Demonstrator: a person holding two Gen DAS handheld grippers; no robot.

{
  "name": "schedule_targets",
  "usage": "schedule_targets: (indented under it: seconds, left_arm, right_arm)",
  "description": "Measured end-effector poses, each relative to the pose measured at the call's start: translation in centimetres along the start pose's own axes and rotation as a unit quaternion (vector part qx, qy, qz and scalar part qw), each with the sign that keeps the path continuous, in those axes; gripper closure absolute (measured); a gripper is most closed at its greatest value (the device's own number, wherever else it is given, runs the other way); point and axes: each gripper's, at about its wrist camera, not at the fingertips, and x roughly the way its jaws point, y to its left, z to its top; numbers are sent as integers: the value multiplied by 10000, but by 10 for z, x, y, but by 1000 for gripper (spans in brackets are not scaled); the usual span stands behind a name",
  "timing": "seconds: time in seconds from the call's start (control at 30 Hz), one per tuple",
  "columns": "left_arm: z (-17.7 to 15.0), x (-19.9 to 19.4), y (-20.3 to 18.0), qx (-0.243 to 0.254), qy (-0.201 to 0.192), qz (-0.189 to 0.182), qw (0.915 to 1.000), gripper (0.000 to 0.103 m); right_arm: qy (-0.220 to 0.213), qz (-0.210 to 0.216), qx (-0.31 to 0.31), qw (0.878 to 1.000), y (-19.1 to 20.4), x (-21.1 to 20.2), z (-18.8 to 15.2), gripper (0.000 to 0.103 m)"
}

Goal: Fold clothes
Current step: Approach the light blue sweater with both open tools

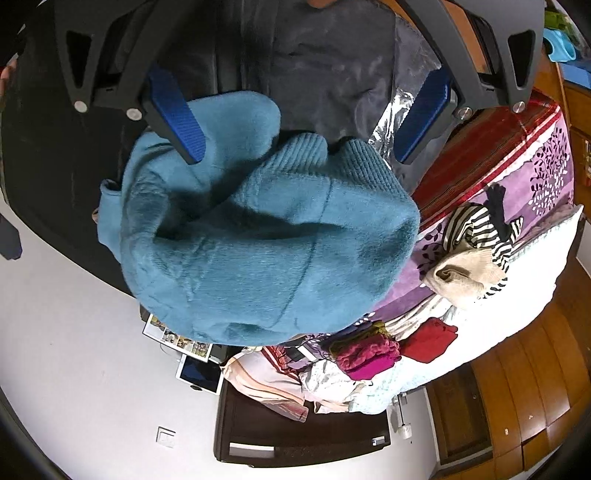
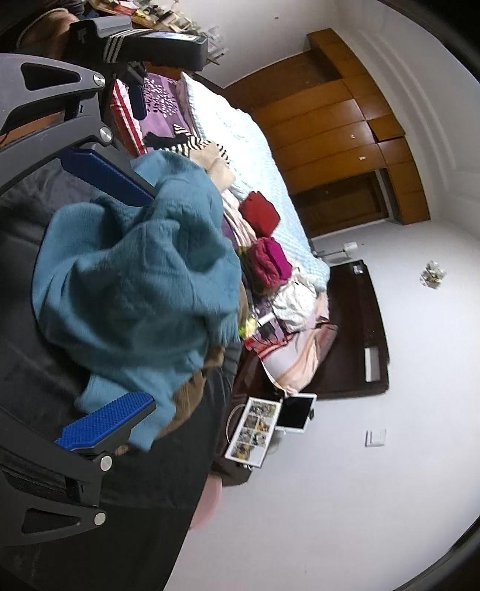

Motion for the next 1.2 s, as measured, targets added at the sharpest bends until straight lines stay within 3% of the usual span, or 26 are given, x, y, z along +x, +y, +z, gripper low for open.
schedule_targets:
  seconds: [0.23, 0.5, 0.73, 0.8, 1.2]
  left_arm:
    - [-2, 15, 16, -51, 219, -55, 9997, 1]
    - [-6, 25, 33, -169, 175, -65, 9997, 1]
    - [-13, 33, 50, -385, 291, -31, 9988, 1]
    - [-16, 36, 52, -404, 327, -27, 9986, 1]
    - [-21, 45, 79, -691, 384, 89, 9968, 1]
  right_arm:
    - [-141, -322, -78, 9994, -3, 25, -1, 1]
    - [-13, -399, 183, 9990, 46, 18, -4, 1]
    - [397, -319, 437, 9977, 25, 47, -20, 1]
    - [469, -198, 480, 9975, -4, 48, -17, 1]
    - [545, -66, 532, 9971, -10, 71, -15, 1]
